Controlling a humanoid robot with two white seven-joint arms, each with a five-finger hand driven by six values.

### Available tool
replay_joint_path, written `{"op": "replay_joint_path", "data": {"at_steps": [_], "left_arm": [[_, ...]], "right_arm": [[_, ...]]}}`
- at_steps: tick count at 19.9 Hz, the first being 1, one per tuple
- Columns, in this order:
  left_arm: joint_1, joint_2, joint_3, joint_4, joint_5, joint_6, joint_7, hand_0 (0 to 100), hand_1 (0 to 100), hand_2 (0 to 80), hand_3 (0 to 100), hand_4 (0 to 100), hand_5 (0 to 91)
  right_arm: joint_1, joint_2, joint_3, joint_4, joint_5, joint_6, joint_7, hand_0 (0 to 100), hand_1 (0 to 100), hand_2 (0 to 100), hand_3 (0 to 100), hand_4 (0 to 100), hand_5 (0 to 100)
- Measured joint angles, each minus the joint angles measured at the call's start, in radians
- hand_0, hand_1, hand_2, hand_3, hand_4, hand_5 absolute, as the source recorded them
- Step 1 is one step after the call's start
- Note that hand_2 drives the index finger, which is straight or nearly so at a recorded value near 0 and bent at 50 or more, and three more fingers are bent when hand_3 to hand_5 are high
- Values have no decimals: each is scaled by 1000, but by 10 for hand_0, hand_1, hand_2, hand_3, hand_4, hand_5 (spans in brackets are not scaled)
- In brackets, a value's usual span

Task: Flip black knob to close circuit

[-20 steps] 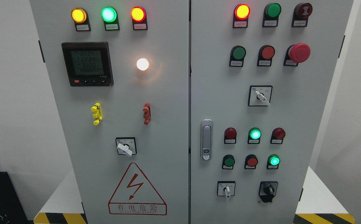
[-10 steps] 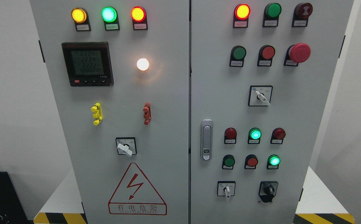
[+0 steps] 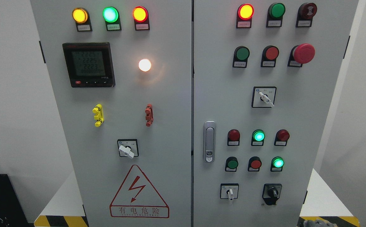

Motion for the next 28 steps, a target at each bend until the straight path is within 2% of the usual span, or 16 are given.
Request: {"op": "replay_joint_path", "data": {"at_steps": [13,28], "left_arm": [[0,0,0,0,0,0,0,0,0,0,50,27,0],[0,0,0,0,0,0,0,0,0,0,49,28,0]], "right_arm": [[-97,-2,20,90,8,12,-7,0,0,881,1000,733,797],[-183,-3,22,154,5,44,8,0,0,882,1000,734,805]]}}
